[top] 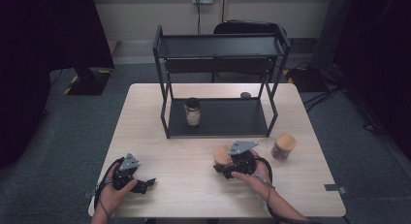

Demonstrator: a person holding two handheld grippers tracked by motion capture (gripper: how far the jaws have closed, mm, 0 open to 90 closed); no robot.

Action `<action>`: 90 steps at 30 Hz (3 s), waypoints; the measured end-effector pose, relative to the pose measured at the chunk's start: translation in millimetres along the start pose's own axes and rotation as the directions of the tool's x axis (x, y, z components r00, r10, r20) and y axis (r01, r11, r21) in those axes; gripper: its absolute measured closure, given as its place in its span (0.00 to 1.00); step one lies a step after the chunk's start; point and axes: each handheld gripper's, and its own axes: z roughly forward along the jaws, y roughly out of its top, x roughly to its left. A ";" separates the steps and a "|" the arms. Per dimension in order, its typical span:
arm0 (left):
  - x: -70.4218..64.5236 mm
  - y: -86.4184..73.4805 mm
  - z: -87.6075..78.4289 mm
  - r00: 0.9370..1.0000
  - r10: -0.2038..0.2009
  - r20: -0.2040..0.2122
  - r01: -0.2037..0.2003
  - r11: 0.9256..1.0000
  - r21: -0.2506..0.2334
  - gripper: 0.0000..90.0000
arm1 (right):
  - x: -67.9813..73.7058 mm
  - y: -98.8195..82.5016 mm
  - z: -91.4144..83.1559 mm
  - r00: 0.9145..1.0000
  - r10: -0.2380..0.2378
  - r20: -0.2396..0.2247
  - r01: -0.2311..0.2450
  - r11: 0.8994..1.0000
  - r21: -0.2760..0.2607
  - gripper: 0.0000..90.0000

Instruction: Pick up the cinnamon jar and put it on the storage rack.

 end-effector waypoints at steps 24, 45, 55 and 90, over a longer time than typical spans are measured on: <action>0.0 0.0 0.0 1.000 0.000 0.000 0.000 1.000 0.000 0.00 | -9.1 15.6 3.7 1.000 0.011 -0.002 -0.011 1.000 0.023 0.28; 0.0 0.0 0.0 1.000 0.000 0.000 0.000 1.000 0.000 0.00 | -22.4 27.8 8.6 0.999 0.040 0.011 -0.041 0.998 0.040 0.28; 0.0 0.0 0.0 1.000 0.000 0.000 0.000 1.000 0.000 0.00 | -31.5 32.3 11.5 0.998 0.057 0.024 -0.058 0.997 0.043 0.28; 0.0 0.0 0.0 1.000 0.000 0.000 0.000 1.000 0.000 0.00 | -55.9 48.2 22.1 0.993 0.097 0.074 -0.100 0.994 0.033 0.28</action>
